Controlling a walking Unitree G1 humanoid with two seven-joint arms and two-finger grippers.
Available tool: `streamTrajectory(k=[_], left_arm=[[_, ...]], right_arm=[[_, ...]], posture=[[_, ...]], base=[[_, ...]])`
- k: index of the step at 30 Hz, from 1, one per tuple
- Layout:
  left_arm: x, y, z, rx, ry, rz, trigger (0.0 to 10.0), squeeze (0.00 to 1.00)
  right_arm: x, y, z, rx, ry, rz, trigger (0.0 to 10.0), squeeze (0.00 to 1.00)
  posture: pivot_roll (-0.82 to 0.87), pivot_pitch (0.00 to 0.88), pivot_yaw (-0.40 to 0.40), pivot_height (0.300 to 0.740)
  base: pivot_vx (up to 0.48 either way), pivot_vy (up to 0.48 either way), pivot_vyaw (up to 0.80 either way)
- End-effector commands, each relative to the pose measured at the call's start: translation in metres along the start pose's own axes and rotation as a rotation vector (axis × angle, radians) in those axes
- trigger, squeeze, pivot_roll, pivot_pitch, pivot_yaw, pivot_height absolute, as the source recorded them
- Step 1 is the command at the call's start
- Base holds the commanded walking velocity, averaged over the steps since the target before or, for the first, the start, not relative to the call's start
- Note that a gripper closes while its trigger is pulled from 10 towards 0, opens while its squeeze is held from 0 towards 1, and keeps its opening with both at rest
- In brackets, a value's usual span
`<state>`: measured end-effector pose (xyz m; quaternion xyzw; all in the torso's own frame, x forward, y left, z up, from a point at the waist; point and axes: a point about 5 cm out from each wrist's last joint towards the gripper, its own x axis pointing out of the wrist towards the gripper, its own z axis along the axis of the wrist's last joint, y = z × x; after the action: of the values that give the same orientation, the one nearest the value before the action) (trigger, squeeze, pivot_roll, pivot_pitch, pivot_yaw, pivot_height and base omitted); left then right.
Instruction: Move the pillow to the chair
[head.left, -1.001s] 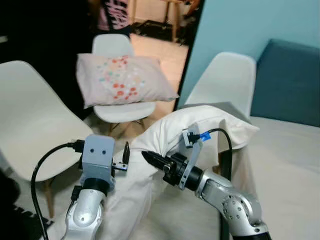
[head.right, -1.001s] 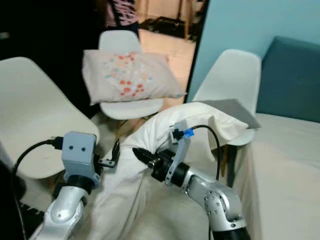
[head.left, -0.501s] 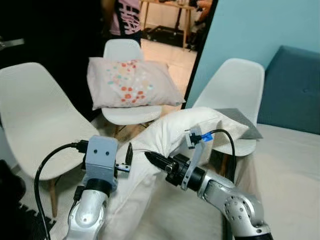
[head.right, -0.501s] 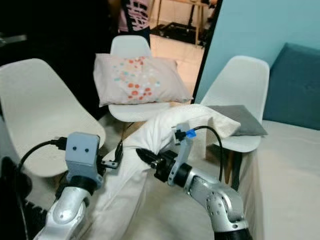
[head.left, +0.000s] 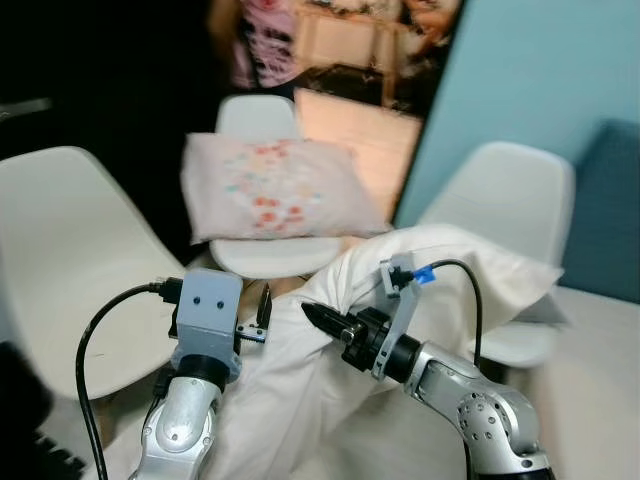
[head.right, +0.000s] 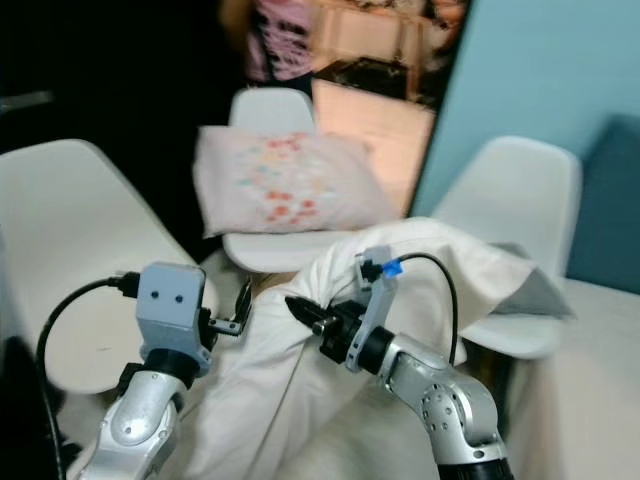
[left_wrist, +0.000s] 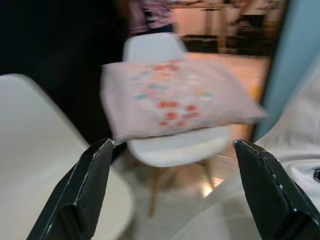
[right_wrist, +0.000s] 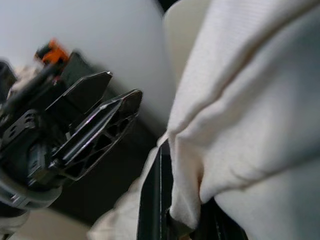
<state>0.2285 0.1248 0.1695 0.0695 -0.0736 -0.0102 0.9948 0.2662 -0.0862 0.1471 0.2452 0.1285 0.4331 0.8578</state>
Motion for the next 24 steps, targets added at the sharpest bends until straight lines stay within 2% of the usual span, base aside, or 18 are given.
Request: streamTrajectory(k=[1,8,20,24], left_arm=[[-0.0001,0.0022,-0.0011,0.012,0.003,0.013,10.0,0.00],[-0.0004,0.0019,-0.0015,0.011,0.003,0.011,10.0,0.00],[-0.0014,0.0010,-0.0004,0.019,-0.002,0.004,10.0,0.00],[-0.0009,0.0014,0.0001,0.021,-0.004,0.005,10.0,0.00]], right_arm=[[0.0057,0.0144,0.0143,-0.052,-0.067,0.092,10.0,0.00],[0.0058,0.0129,0.0133,-0.048,-0.063,0.081,10.0,0.00],[0.0053,0.0123,0.0124,-0.035,-0.061,0.079,10.0,0.00],[0.0060,0.0137,0.0129,-0.054,-0.060,0.089,10.0,0.00]], posture=[[0.09,0.000,-0.130,0.740],[0.09,0.000,-0.132,0.740],[0.09,0.000,-0.131,0.740],[0.10,0.000,-0.129,0.740]], base=[[0.446,0.000,0.80],[0.446,0.000,0.71],[0.446,0.000,0.00],[0.446,0.000,0.80]])
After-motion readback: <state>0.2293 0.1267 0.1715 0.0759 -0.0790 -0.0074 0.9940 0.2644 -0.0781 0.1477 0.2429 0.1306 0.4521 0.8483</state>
